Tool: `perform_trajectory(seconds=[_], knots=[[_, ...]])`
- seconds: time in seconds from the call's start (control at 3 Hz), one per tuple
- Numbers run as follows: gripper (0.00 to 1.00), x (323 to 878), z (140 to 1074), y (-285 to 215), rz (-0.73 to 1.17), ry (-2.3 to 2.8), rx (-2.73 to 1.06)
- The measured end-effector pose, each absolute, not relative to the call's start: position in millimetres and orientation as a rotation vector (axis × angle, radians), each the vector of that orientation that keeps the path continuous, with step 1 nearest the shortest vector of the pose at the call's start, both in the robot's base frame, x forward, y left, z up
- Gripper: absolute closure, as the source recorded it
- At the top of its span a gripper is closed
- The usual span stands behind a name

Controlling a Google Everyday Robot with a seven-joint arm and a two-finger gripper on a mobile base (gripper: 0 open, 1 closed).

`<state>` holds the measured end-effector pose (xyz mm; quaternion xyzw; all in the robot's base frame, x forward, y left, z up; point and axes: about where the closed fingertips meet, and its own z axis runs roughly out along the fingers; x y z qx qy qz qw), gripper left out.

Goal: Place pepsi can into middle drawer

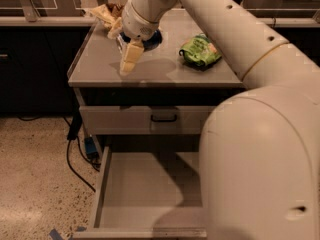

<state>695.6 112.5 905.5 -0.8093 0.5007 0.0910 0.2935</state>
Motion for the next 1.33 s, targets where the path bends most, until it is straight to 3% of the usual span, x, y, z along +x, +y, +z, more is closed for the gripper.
perform_trajectory(seconds=[0.67,1.33], knots=[[1.00,620.9,937.5,96.7,0.152,1.399,-1.900],[1.00,610.2,896.3,98.9,0.181,1.427,-1.964]])
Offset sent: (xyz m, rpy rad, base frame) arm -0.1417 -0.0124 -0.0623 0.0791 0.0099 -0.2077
